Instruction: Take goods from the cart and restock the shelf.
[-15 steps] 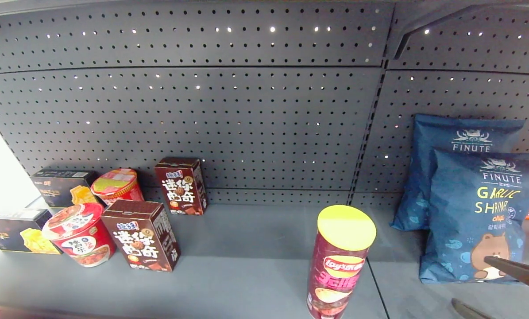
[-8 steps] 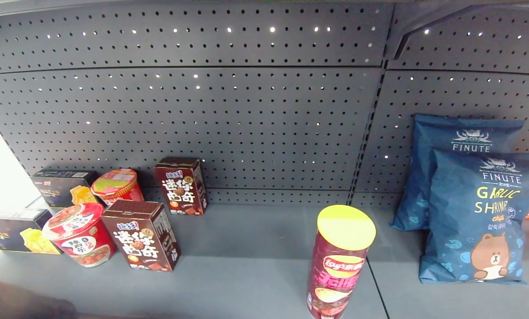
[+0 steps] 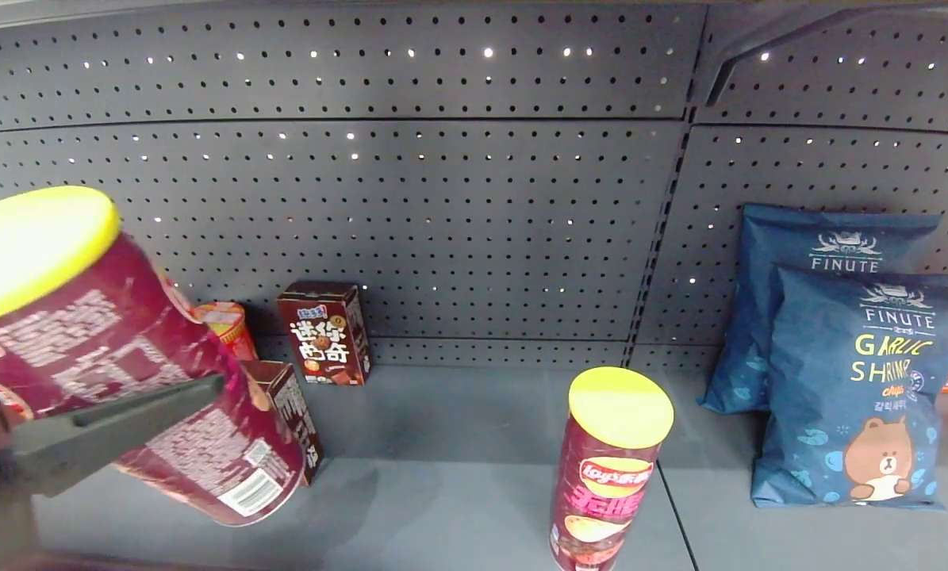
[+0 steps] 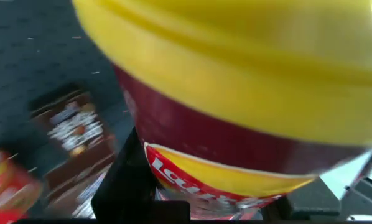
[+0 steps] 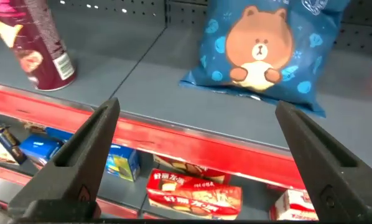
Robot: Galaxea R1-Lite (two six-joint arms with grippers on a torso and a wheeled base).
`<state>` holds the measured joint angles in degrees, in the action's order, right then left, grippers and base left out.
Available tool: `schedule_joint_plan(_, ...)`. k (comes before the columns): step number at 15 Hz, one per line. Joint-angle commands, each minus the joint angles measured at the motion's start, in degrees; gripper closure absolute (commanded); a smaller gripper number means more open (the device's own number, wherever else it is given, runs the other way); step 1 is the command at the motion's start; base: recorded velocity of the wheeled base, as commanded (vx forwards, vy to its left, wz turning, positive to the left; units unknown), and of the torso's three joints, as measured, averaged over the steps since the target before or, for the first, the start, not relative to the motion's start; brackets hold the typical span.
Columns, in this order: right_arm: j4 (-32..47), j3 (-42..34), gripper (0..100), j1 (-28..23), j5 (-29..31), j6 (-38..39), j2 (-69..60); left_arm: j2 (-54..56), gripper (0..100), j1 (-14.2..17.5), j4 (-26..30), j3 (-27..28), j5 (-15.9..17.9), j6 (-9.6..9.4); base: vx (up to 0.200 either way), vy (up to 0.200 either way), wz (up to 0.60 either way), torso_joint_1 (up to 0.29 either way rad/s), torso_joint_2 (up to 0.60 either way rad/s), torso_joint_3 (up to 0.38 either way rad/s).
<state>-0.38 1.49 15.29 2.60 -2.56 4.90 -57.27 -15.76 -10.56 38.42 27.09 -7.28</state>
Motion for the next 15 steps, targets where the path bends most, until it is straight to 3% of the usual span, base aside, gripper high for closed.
schedule_joint_plan(1,-0.1,0.0,0,0.0,-0.2,-0.1,-0.2,-10.6,100,-4.8,-2.2,1.3,-0.2,0.07,0.000,0.000,0.00,0.000,0.00,0.000)
schedule_joint_plan(3,-0.1,0.0,0,0.0,0.5,-0.2,-0.2,-13.5,100,-6.2,-2.3,1.7,-1.4,-0.37,0.000,0.000,0.00,0.000,0.00,0.000)
schedule_joint_plan(5,-0.1,0.0,0,0.0,2.5,-0.3,-0.2,-18.2,100,-10.9,-3.2,2.7,-9.0,-0.19,0.000,0.000,0.00,0.000,0.00,0.000)
schedule_joint_plan(6,-0.1,0.0,0,0.0,2.5,-0.3,-0.2,-19.9,100,-12.1,-4.6,2.9,-10.0,-0.02,0.000,0.000,0.00,0.000,0.00,0.000)
schedule_joint_plan(7,0.0,0.0,0,0.0,2.5,-0.4,-0.2,-22.8,100,-13.4,-8.5,2.9,-11.4,0.33,0.000,0.000,0.00,0.000,0.00,0.000)
schedule_joint_plan(9,0.0,0.0,0,0.0,2.2,-0.4,-0.2,-32.2,100,-17.3,-21.4,2.9,-17.9,1.39,0.000,0.000,0.00,0.000,0.00,0.000)
schedule_joint_plan(11,0.0,0.0,0,0.0,1.8,-0.4,-0.2,-40.0,100,-19.5,-31.8,4.3,-22.4,3.94,0.000,0.000,0.00,0.000,0.00,0.000)
schedule_joint_plan(13,-0.1,0.0,0,0.0,1.9,-0.5,-0.2,-45.2,100,-20.2,-33.7,7.1,-28.1,4.64,0.000,0.000,0.00,0.000,0.00,0.000)
schedule_joint_plan(15,-0.1,0.0,0,0.0,1.8,-0.5,-0.2,-50.6,100,-20.3,-34.1,12.6,-33.4,6.49,0.000,0.000,0.00,0.000,0.00,0.000)
